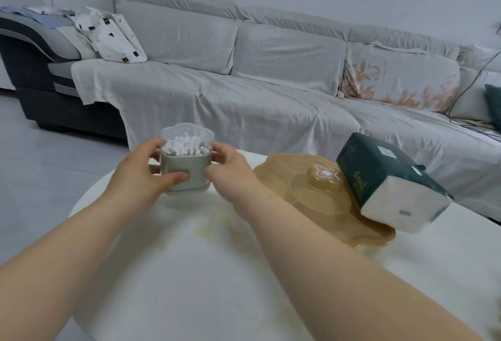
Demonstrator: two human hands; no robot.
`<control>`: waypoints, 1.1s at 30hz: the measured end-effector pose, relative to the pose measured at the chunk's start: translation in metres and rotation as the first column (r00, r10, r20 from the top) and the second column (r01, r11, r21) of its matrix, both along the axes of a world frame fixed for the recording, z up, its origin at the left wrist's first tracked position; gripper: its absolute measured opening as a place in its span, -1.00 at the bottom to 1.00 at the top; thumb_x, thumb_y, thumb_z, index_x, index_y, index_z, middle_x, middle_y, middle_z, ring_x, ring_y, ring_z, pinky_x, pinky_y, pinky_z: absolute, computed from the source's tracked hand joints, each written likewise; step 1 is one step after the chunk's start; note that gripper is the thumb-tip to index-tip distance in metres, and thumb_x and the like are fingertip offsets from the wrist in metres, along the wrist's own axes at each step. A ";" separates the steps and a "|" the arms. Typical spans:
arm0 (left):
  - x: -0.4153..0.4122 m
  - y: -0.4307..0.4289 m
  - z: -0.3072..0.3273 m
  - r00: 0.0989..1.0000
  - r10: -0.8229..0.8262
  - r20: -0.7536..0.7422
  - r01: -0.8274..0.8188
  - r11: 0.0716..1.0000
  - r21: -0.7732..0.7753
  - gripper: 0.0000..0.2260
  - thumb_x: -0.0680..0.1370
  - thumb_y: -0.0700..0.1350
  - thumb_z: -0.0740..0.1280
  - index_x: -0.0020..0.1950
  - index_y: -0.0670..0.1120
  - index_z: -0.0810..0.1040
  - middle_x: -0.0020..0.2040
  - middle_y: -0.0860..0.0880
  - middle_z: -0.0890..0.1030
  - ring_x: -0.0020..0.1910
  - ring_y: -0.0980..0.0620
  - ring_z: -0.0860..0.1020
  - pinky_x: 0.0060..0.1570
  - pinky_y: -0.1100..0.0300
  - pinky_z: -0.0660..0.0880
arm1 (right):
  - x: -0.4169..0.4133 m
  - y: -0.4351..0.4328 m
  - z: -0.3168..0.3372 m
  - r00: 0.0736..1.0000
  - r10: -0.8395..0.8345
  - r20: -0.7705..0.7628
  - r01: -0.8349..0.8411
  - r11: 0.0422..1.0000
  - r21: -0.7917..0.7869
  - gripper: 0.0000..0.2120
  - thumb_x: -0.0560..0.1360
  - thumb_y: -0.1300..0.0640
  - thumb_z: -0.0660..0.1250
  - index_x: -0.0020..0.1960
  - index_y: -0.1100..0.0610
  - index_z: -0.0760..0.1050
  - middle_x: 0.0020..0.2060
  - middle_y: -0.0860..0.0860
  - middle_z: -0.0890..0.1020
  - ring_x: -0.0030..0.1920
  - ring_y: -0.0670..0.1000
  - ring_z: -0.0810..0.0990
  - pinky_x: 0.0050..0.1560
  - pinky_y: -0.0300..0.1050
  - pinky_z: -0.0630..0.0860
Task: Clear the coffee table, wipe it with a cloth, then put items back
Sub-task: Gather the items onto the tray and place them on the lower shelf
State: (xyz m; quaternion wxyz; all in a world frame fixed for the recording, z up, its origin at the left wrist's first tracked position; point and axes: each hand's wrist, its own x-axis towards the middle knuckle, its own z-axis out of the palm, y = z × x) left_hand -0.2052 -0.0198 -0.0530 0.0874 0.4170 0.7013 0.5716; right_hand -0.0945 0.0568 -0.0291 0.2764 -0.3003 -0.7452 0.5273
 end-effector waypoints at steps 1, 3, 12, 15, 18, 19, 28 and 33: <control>0.006 0.002 0.003 1.000 0.004 -0.004 -0.004 1.000 0.020 -0.60 0.31 -0.24 0.46 0.03 0.02 0.39 -0.01 -0.01 0.48 -0.17 0.04 0.52 -0.34 0.32 0.34 | 0.007 0.002 0.005 1.000 -0.011 -0.024 0.011 1.000 0.007 -0.53 0.40 0.44 0.09 0.28 0.18 0.35 0.22 0.16 0.51 0.19 0.12 0.49 0.05 -0.14 0.41; 0.018 0.009 0.012 1.000 0.013 -0.008 -0.012 0.997 0.072 -0.58 0.31 -0.23 0.46 0.11 -0.03 0.42 -0.02 0.01 0.48 -0.21 0.13 0.51 -0.39 0.40 0.37 | 0.021 0.006 0.015 0.996 -0.023 -0.086 0.024 1.000 0.016 -0.52 0.41 0.46 0.08 0.28 0.20 0.35 0.21 0.17 0.51 0.20 0.12 0.48 0.13 -0.12 0.41; 0.080 0.058 0.033 0.879 -0.258 0.401 0.261 0.964 0.049 -0.65 0.39 -0.19 0.39 0.14 -0.11 0.41 -0.04 -0.10 0.54 -0.19 0.05 0.55 -0.37 0.20 0.57 | 0.103 0.018 0.037 0.991 -0.121 -0.051 0.123 0.991 0.050 -0.52 0.49 0.36 0.11 0.38 0.10 0.21 0.29 0.05 0.40 0.11 -0.10 0.36 0.08 -0.28 0.34; 0.090 0.069 0.034 0.847 -0.241 0.473 0.265 0.964 0.017 -0.57 0.39 -0.15 0.40 0.22 -0.12 0.37 0.06 -0.19 0.56 -0.13 -0.06 0.58 -0.32 0.16 0.52 | 0.113 0.016 0.033 0.991 -0.135 -0.005 0.135 0.989 0.066 -0.51 0.50 0.33 0.11 0.39 0.03 0.20 0.33 0.08 0.37 0.19 0.03 0.41 0.12 -0.17 0.42; 0.098 0.080 0.038 0.869 -0.198 0.453 0.238 0.971 -0.032 -0.51 0.39 -0.06 0.40 0.27 -0.10 0.33 0.09 -0.19 0.54 -0.12 -0.11 0.59 -0.29 0.13 0.53 | 0.117 0.020 0.033 0.984 -0.176 0.012 0.174 0.982 0.079 -0.52 0.51 0.30 0.11 0.38 -0.02 0.21 0.35 0.08 0.32 0.24 0.09 0.42 0.08 -0.14 0.46; 0.101 0.082 0.039 0.886 -0.178 0.427 0.229 0.971 -0.070 -0.52 0.41 -0.01 0.37 0.27 -0.11 0.34 0.05 -0.17 0.55 -0.16 -0.09 0.58 -0.32 0.15 0.52 | 0.117 0.022 0.033 0.982 -0.186 0.022 0.184 0.979 0.086 -0.52 0.51 0.30 0.11 0.38 -0.01 0.21 0.36 0.09 0.31 0.26 0.11 0.41 0.13 -0.11 0.46; 0.112 0.083 0.043 0.891 -0.276 0.359 0.354 0.919 -0.172 -0.64 0.53 0.14 0.07 0.24 0.02 0.41 0.01 -0.04 0.56 -0.14 0.00 0.52 -0.17 0.17 0.47 | 0.119 0.032 0.019 0.946 -0.242 0.215 0.164 0.931 0.327 -0.51 0.52 0.30 0.07 0.42 0.13 0.11 0.48 0.06 0.11 0.47 0.07 0.05 0.48 -0.02 0.08; 0.116 0.071 0.025 0.876 -0.375 0.303 0.398 0.917 -0.015 -0.52 0.46 0.06 0.27 0.35 0.12 0.25 0.06 0.25 0.45 -0.06 0.31 0.48 -0.16 0.46 0.42 | 0.125 0.030 0.018 0.960 -0.226 0.168 0.151 0.917 0.368 -0.50 0.52 0.30 0.07 0.43 0.09 0.08 0.50 0.00 0.05 0.48 0.01 -0.02 0.46 -0.07 0.04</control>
